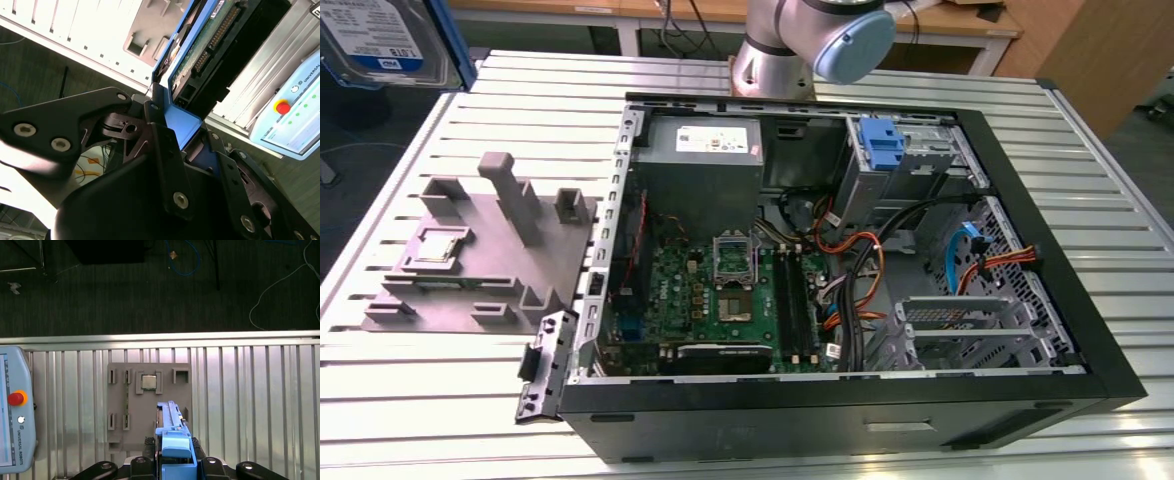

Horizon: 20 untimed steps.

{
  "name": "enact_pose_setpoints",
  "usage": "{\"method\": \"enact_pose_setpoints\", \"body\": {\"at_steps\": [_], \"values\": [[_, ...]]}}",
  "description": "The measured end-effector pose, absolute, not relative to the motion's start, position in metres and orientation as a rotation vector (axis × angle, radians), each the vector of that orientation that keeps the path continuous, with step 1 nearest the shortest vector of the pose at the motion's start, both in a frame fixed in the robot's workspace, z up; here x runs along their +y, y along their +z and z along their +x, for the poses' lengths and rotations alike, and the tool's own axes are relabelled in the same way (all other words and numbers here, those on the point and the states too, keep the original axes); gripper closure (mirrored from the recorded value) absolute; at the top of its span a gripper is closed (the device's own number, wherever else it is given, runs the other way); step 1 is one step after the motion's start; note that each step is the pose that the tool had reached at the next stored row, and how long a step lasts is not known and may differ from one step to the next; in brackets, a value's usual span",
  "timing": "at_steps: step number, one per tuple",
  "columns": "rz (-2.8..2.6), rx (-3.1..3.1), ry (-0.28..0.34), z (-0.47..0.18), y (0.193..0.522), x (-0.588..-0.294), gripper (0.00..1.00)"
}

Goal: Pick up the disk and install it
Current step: 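Pick up the disk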

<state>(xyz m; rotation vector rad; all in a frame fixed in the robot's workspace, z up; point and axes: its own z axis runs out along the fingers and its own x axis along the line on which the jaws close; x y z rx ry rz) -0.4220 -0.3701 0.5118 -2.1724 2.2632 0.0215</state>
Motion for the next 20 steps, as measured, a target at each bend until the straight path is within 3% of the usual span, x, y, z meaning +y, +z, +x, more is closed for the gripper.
{"method": "enact_pose_setpoints", "body": {"at_steps": [20], "values": [[-2.172, 2.263, 0.022, -0.4150, 0.5118, -0.3701, 0.63]]}}
